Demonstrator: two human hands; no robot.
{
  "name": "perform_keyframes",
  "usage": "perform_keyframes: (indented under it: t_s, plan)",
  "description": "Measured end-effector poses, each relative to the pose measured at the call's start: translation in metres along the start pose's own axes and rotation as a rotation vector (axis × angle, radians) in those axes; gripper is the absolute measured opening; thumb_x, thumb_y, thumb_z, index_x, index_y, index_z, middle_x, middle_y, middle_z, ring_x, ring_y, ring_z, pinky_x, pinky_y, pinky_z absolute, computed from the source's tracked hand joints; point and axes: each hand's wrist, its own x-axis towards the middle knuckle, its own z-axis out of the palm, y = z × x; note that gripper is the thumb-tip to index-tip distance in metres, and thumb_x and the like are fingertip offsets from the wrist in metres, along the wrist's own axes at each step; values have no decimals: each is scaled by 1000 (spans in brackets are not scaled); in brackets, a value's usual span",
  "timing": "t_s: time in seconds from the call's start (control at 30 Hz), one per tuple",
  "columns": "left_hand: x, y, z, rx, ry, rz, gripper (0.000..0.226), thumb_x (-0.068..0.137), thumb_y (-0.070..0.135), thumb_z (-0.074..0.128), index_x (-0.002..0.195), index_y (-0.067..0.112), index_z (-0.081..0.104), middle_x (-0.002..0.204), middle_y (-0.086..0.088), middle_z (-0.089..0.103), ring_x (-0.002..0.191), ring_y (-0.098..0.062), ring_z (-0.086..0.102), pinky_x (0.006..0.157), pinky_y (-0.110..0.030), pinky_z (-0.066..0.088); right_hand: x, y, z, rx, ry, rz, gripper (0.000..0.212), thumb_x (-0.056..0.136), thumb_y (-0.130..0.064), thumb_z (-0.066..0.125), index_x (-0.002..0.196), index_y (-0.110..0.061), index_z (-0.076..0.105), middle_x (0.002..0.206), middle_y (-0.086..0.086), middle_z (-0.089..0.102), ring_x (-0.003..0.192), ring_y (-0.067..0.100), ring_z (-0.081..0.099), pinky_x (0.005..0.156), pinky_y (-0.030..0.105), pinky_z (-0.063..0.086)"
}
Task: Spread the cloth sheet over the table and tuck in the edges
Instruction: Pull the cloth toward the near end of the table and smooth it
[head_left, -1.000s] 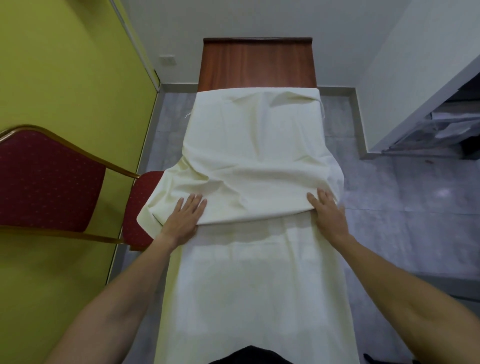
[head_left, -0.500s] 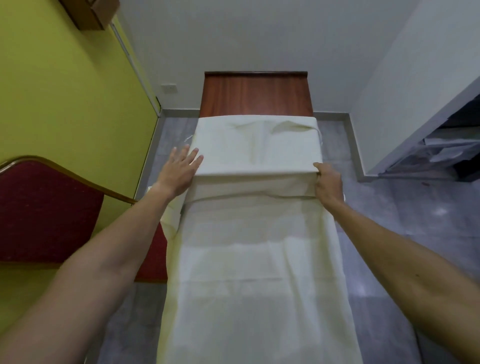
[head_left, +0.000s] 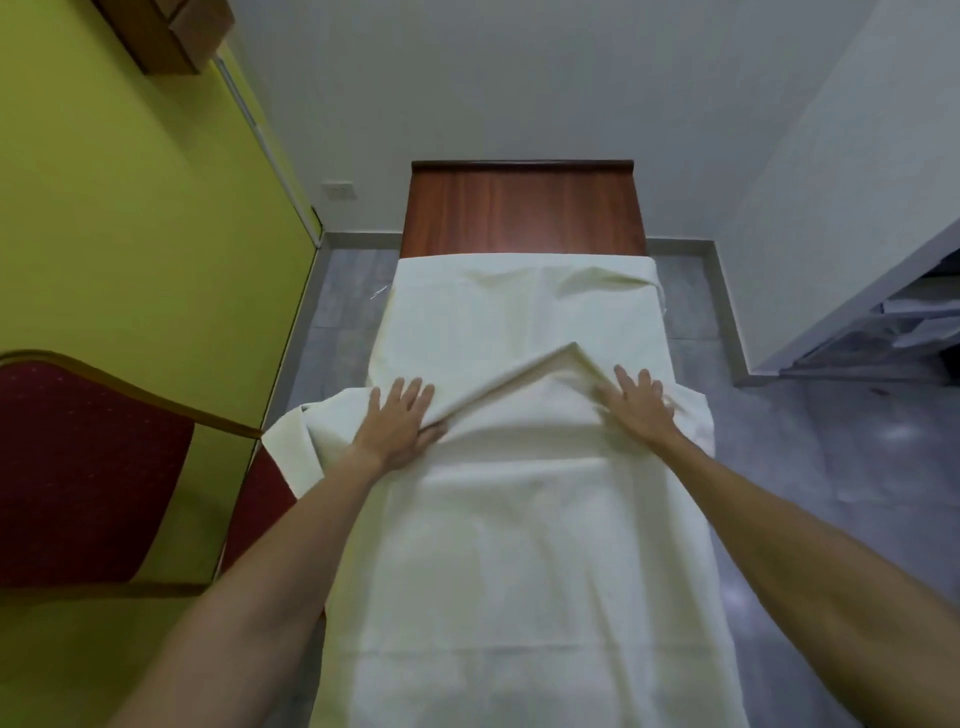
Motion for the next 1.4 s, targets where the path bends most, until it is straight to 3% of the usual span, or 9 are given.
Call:
perform_keyframes:
  t_s: [0.07,0.13,0.23,0.33,0.43,0.77,1.03,1.27,1.4]
  plan:
    - [4,3,23,-77,41,-10,93,87,74,12,153,11,29,160,-13,27,147,-37,24,113,-62,18,6,3,26,-146,-32,32,79,95,-71,28,159,-33,1,166,11,-15,152,33,-16,118,57,-9]
    - [9,2,36,-94,108,10,89,91,73,14,151,10,34,158,-13,32,145,-38,27,112,-63,20,8,7,43,-204,48,-13,86,93,-74,26,158,-31,-9,164,13,-24,149,34,-25,115,60,-15]
    - [16,-1,40,-75,186,8,81,94,68,24,151,12,34,159,-11,30,148,-34,23,115,-60,15,14,10,56,-286,186,-52,87,93,-74,23,159,-24,-5,164,20,-14,151,40,-16,117,64,-9]
    - [21,2,43,-76,242,-11,77,93,64,33,152,14,32,160,-8,27,149,-32,19,118,-58,12,14,9,66,-316,355,-91,86,93,-73,26,159,-20,13,164,25,7,151,45,5,116,67,3]
    - [21,1,46,-73,299,-18,76,94,62,35,153,16,29,161,-6,25,151,-29,15,119,-57,11,16,10,72,-339,432,-92,84,93,-71,28,158,-19,17,163,26,13,150,46,11,116,67,8]
    - [21,1,51,-71,331,-27,76,93,62,34,153,15,29,160,-7,28,150,-30,17,119,-57,11,13,9,72,-337,447,-92,85,93,-72,25,158,-18,17,163,26,13,150,47,11,116,68,10]
    - [18,-5,48,-58,328,-12,93,88,71,24,155,8,16,163,-13,17,150,-33,11,118,-58,10,15,15,70,-175,424,-106,100,89,-77,27,159,-10,2,166,18,-1,153,35,-4,120,58,-6]
    - [-62,17,20,-66,334,-12,90,91,65,42,154,6,15,162,-17,15,150,-35,11,119,-56,15,-60,25,60,-158,453,-272,99,92,-71,35,157,0,9,165,19,11,154,34,4,124,53,-2]
    - [-123,36,25,-110,308,-31,86,92,61,46,152,5,21,160,-19,20,148,-36,16,119,-53,19,-121,38,71,-162,415,-250,93,95,-65,41,157,-1,12,165,19,13,153,33,7,123,53,0]
